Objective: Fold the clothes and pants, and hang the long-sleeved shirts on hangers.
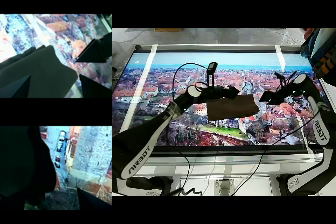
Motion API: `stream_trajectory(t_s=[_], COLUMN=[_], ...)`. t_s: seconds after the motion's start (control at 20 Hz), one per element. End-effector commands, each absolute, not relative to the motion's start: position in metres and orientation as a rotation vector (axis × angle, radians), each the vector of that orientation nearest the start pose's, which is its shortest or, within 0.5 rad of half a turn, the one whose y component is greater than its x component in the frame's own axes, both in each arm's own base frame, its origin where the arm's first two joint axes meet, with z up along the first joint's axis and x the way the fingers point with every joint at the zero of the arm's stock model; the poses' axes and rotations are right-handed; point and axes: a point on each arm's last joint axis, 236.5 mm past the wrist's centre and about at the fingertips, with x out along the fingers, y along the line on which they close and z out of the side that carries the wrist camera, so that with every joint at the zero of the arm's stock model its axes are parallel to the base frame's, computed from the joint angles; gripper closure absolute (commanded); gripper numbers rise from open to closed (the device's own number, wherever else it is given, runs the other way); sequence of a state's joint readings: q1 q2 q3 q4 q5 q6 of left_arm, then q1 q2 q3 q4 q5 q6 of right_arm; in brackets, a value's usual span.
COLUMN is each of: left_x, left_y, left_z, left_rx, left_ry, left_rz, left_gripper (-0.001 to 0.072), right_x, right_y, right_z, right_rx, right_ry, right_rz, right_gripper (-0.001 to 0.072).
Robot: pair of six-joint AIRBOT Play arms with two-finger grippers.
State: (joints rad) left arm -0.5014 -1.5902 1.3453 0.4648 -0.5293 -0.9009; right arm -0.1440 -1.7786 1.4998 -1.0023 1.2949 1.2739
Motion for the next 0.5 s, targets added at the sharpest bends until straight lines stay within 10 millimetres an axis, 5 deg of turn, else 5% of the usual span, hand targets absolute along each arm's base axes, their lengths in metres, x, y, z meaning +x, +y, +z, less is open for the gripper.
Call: stream_trajectory(t_s=[0.0,0.2,0.45], left_x=[0.452,0.452,0.452], left_y=[-0.357,-0.357,-0.357], left_z=[0.074,0.074,0.074], left_rx=[-0.338,-0.338,-0.338], left_ry=[0.723,0.724,0.724], left_rz=[-0.852,-0.853,-0.852], left_gripper=[0.0017,0.0017,0.0017], right_x=[0.448,0.479,0.496], right_y=[0.067,0.059,0.071], right_z=[-0.102,-0.094,-0.048], right_rx=[0.575,0.552,0.558], right_ry=[1.483,1.359,1.317], right_rz=[0.291,0.252,0.341], right_gripper=[0.0011,0.0028,0.0027])
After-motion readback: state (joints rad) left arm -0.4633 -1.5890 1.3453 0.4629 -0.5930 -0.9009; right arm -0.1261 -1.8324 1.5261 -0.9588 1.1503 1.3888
